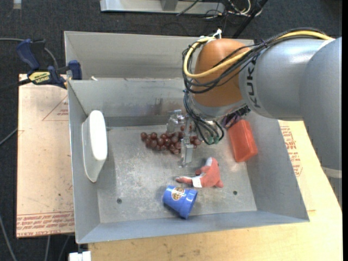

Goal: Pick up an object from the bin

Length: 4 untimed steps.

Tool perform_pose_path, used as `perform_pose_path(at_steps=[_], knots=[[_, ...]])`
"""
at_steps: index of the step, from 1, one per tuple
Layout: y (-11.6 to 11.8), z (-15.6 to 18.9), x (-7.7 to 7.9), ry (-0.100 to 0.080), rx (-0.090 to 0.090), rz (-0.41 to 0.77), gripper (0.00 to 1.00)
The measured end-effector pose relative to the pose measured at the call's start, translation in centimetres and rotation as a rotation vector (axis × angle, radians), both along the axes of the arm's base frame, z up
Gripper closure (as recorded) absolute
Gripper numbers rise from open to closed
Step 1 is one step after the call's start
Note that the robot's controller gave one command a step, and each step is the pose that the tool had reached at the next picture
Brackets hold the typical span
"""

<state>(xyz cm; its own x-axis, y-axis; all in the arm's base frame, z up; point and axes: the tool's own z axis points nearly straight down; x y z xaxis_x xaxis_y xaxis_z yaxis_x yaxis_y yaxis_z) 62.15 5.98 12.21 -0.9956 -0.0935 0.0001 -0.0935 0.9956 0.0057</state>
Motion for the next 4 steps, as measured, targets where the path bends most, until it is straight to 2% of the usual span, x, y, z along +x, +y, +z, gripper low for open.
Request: perform_pose_path(at_steps=[1,2,3,4], knots=[[0.1,0.2,0.1,-0.003,0.001,0.0,0.0],[-2.9,-3.0,-0.7,-0.013,0.003,0.329,1.0],[-2.9,-3.0,-0.7,-0.013,0.003,0.329,1.0],[-3.6,0.3,-0.9,-0.003,0.004,0.382,1.0]])
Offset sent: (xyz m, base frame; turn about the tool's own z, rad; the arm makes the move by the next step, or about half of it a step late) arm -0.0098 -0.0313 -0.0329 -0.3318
